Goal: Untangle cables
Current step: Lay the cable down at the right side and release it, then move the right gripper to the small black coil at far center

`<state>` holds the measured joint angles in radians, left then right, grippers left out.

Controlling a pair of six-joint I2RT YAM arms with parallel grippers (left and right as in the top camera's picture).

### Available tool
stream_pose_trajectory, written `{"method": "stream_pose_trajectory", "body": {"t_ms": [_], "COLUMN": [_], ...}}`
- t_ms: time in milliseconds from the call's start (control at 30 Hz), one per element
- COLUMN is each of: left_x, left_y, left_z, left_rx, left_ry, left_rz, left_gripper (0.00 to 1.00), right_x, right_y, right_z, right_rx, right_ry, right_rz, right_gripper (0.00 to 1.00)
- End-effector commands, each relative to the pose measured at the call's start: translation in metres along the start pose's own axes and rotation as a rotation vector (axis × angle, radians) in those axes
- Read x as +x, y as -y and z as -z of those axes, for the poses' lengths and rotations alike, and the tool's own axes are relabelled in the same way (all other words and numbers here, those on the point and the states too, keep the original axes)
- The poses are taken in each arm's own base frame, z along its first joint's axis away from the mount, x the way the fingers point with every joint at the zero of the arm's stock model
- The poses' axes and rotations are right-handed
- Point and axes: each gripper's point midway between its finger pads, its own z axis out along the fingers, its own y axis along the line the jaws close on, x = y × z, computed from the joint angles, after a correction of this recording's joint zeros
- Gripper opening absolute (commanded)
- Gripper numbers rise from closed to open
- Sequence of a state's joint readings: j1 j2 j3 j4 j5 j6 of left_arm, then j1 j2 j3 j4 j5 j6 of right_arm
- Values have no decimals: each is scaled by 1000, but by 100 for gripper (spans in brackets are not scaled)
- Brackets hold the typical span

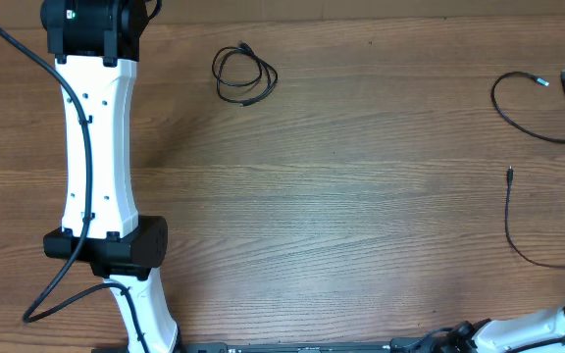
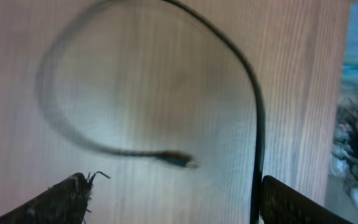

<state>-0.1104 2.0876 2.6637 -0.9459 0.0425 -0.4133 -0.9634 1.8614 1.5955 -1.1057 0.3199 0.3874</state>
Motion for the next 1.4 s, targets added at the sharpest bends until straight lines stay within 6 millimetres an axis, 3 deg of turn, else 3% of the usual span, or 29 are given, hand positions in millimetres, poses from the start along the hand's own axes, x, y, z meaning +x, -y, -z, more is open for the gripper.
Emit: {"method": "stream_pose_trajectory", "body": {"t_ms": [0, 133, 233, 367, 400, 467, 567, 600, 767, 867, 1067, 1167, 1200, 1367], "left_x": [-17, -17, -18, -19, -20, -21, -24, -25, -27, -28, -25, -20, -13, 22], "left_y": [15, 15, 14, 11, 9, 8, 6, 7, 2, 0, -9, -32, -46, -80], "left_z": [24, 24, 24, 24, 24, 24, 24, 24, 24, 24, 25, 27, 28, 23], "left_rx": [42, 38, 37, 15, 8, 1, -12, -11, -37, -53, -100, -219, -265, -303], "left_ry": [50, 52, 53, 62, 65, 73, 87, 90, 101, 106, 96, 82, 47, -131], "left_rz": [5, 4, 4, 1, 0, -2, -2, -2, -2, -21, -87, -97, -99, -142], "left_gripper": [100, 100, 99, 100, 100, 99, 100, 99, 100, 100, 99, 99, 100, 100], "right_x": [-12, -15, -16, -1, 4, 26, 71, 80, 114, 153, 253, 310, 346, 426], "right_y": [-34, -43, -39, -40, -45, -77, -125, -135, -189, -235, -327, -362, -378, -398], "right_z": [92, 144, 186, 243, 258, 298, 355, 362, 367, 362, 343, 325, 315, 302], "right_rx": [-231, -311, -348, -468, -529, -769, -1148, -1195, -1244, -1282, -1346, -1359, -1358, -1364], "right_ry": [109, 179, 221, 222, 214, 194, 175, 172, 152, 82, -29, -89, -140, -240], "right_rz": [24, 45, 53, 87, 103, 268, 585, 625, 763, 868, 1078, 1170, 1201, 1260], "right_gripper": [86, 96, 99, 100, 100, 100, 100, 100, 100, 100, 100, 100, 100, 100]}}
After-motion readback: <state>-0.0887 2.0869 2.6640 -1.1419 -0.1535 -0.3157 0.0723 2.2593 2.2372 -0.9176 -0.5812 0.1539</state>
